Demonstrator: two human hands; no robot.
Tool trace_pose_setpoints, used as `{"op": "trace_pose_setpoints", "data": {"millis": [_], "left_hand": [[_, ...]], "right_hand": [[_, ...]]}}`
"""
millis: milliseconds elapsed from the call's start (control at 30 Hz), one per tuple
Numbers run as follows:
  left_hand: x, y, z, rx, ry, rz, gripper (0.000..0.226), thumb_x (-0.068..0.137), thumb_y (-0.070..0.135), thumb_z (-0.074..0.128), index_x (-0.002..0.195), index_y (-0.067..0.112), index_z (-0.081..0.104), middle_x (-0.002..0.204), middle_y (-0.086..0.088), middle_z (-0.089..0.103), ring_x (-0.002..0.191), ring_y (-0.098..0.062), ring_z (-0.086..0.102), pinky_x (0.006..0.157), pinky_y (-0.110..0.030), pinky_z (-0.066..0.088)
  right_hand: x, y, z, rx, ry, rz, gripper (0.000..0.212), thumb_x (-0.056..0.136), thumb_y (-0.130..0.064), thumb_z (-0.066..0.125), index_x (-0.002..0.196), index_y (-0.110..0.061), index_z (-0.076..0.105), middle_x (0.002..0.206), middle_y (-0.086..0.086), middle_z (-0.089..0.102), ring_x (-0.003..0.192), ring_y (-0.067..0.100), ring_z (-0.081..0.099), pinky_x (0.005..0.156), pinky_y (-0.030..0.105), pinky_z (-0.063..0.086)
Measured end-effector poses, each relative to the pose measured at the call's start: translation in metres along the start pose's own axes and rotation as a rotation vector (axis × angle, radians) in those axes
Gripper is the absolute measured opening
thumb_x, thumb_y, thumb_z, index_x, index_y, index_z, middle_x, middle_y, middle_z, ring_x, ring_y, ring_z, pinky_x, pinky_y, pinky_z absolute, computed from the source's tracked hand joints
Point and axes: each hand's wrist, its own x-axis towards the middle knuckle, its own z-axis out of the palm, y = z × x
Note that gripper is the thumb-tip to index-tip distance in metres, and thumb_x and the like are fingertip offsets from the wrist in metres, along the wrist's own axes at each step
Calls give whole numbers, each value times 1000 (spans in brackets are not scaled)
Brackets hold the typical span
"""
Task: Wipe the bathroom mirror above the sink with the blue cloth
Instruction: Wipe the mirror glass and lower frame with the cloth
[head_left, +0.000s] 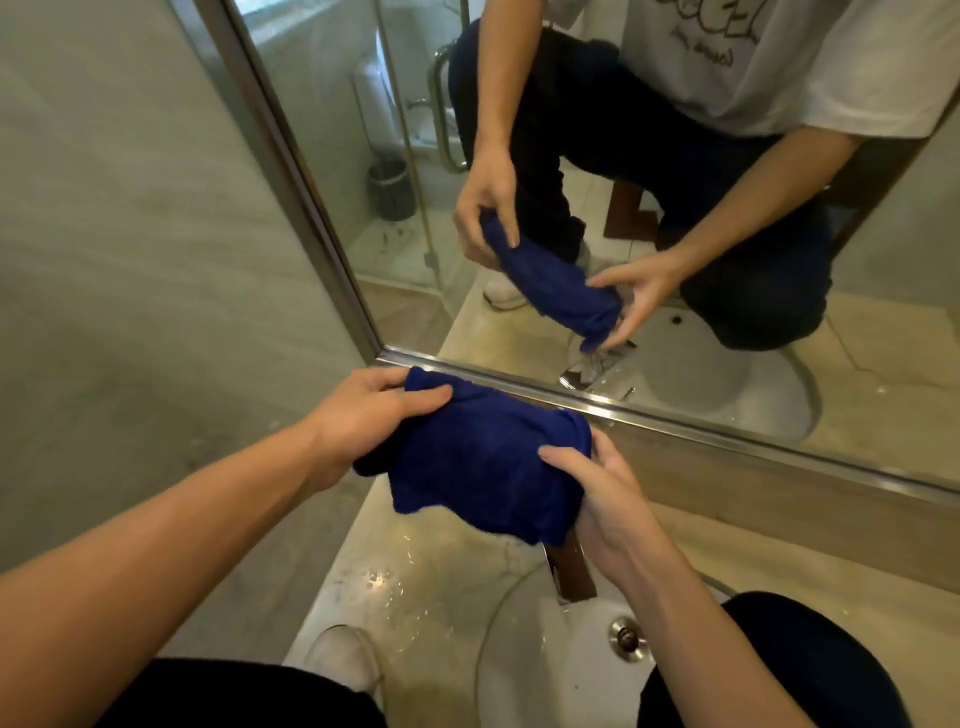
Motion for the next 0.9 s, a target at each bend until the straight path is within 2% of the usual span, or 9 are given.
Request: {"op": "trace_pose_setpoints", "data": {"millis": [133, 267, 400, 467, 567, 633, 700, 800, 900], "left_hand": [[6, 4, 0, 401, 41, 281, 10, 92, 27, 68, 95, 18, 72, 87, -2, 75, 84, -21, 71, 76, -36, 54], [-9, 1, 20, 535, 314, 534, 7, 88, 29, 69, 90, 23, 69, 76, 8, 70, 76, -7, 64, 70, -27, 49], [-31, -21, 50, 289, 307, 553, 20, 80, 17, 74, 92, 31, 66, 85, 11, 66, 79, -4, 63, 71, -23, 49], [-35, -32, 54, 224, 172, 508, 28, 74, 20, 69, 94, 39, 64, 96, 15, 64, 90, -2, 63, 77, -15, 48], [-30, -38, 49, 10, 31, 366, 27, 80, 7, 60, 96, 25, 69, 90, 6, 70, 88, -8, 66, 77, -19, 52], [-20, -41, 43, -15, 177, 314, 25, 82, -1, 59, 97, 18, 65, 86, 1, 66, 81, -14, 62, 73, -25, 51], [-7, -46, 32, 181, 287, 259, 42, 77, 18, 67, 118, 20, 57, 108, 2, 59, 97, -13, 57, 84, -28, 47], [10, -47, 10, 303, -13, 217, 94, 65, 42, 68, 150, 37, 29, 148, 12, 34, 137, -6, 32, 115, -37, 31], [20, -36, 0, 471, -267, 413, 102, 63, 55, 70, 150, 47, 17, 160, 18, 15, 149, -2, 7, 124, -37, 12]], "right_hand": [[3, -5, -3, -239, 8, -123, 62, 83, -9, 71, 136, -27, 44, 123, 3, 63, 100, 18, 68, 76, 32, 57], [-20, 5, 19, -840, 440, -446, 58, 84, -41, 70, 134, -22, 47, 131, 1, 49, 121, 18, 48, 96, 32, 44], [-54, 3, 61, -179, -264, -211, 53, 76, -53, 64, 117, -19, 63, 110, 7, 70, 104, 17, 67, 85, 30, 55], [-53, 2, 63, -57, -278, -166, 44, 80, -38, 71, 116, -14, 64, 107, 12, 71, 99, 20, 69, 78, 30, 57], [-40, 5, 53, -75, -70, -169, 21, 90, -20, 66, 110, -13, 69, 102, 12, 74, 100, 28, 70, 83, 39, 58], [-33, 5, 48, -187, -41, -196, 14, 94, -20, 61, 104, -16, 70, 100, 13, 73, 101, 31, 68, 91, 49, 52], [-29, -1, 44, -297, -117, -241, 15, 95, -21, 61, 102, -11, 69, 99, 16, 72, 94, 29, 68, 89, 48, 52], [-25, -23, 30, -307, -297, -224, 27, 84, -20, 62, 104, -3, 67, 93, 15, 71, 85, 25, 64, 73, 32, 50], [-21, -42, 11, -362, -428, -245, 22, 83, -13, 58, 100, -6, 69, 92, 9, 70, 84, 18, 63, 72, 25, 49]]}}
